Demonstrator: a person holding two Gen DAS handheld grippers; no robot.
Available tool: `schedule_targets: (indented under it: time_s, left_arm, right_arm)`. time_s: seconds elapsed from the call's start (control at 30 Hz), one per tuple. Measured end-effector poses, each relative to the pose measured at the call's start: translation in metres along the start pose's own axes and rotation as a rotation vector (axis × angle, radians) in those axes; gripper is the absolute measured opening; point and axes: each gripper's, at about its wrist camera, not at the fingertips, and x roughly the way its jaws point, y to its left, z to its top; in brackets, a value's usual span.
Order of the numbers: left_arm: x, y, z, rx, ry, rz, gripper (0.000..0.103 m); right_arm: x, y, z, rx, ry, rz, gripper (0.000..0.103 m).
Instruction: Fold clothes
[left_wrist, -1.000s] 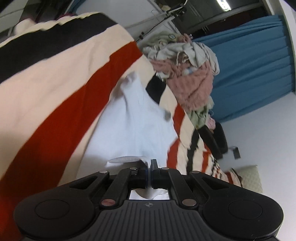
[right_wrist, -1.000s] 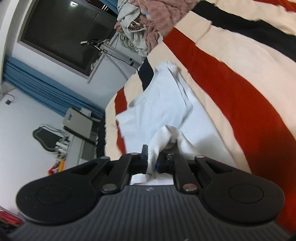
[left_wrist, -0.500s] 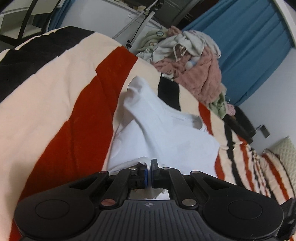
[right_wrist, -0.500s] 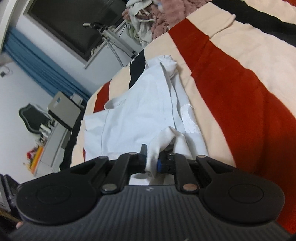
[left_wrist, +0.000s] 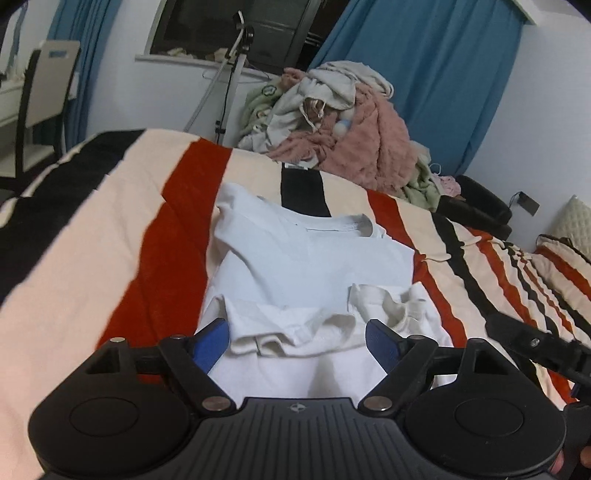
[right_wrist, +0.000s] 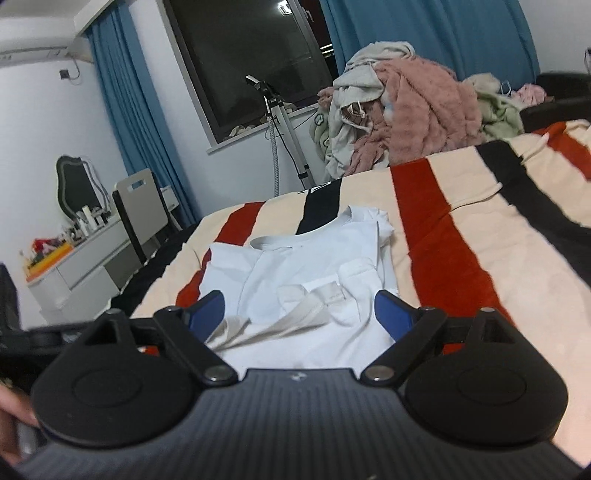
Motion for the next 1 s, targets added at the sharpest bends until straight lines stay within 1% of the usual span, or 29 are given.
schedule_targets:
  time_s: [0.13,0.27,0.37,0.47,0.5,0.57,0.67,0.73,0.83,0.93,1.0]
  left_arm:
    - [-0.042,-0.012,-0.010,0.051,-0.048,0.034,0.086]
    - [-0.077,-0.024,-0.025,0.090,-0.076,0.041,0.087]
    - [-0.094,-0.031,-0.037,0.101,-0.080,0.044,0.088]
    - [-0.107,-0.035,-0.051,0.079,-0.062,0.035,0.089]
    - [-0.108,-0.035,-0.055,0.062,-0.048,0.036,0.089]
    - [-0.105,-0.031,-0.064,0.004,0.005,0.035,0.089]
    - [-0.094,-0.020,-0.076,-0.105,0.096,0.004,0.089]
    - [-0.087,-0.011,-0.084,-0.178,0.154,-0.016,0.089]
    - [-0.079,0.000,-0.092,-0.271,0.210,-0.038,0.089]
    - [-0.071,0.015,-0.098,-0.406,0.270,-0.054,0.089]
    - [-0.065,0.023,-0.103,-0.464,0.298,-0.067,0.089]
  right_arm:
    - [-0.029,0.013,-0.006,-0.049,-0.032,-0.033,0.089]
    - [-0.048,0.022,-0.012,-0.070,-0.039,-0.058,0.089]
    - [-0.060,0.027,-0.018,-0.077,-0.041,-0.077,0.089]
    - [-0.072,0.032,-0.023,-0.084,-0.044,-0.096,0.089]
    - [-0.076,0.033,-0.024,-0.086,-0.045,-0.103,0.089]
    - [-0.084,0.036,-0.028,-0.091,-0.046,-0.115,0.089]
    - [-0.096,0.041,-0.033,-0.098,-0.049,-0.134,0.089]
    - [-0.095,0.042,-0.033,-0.103,-0.048,-0.139,0.089]
    - [-0.092,0.042,-0.033,-0.106,-0.045,-0.143,0.089]
    - [-0.090,0.039,-0.033,-0.090,-0.031,-0.145,0.089]
    - [-0.087,0.037,-0.033,-0.076,-0.019,-0.150,0.089]
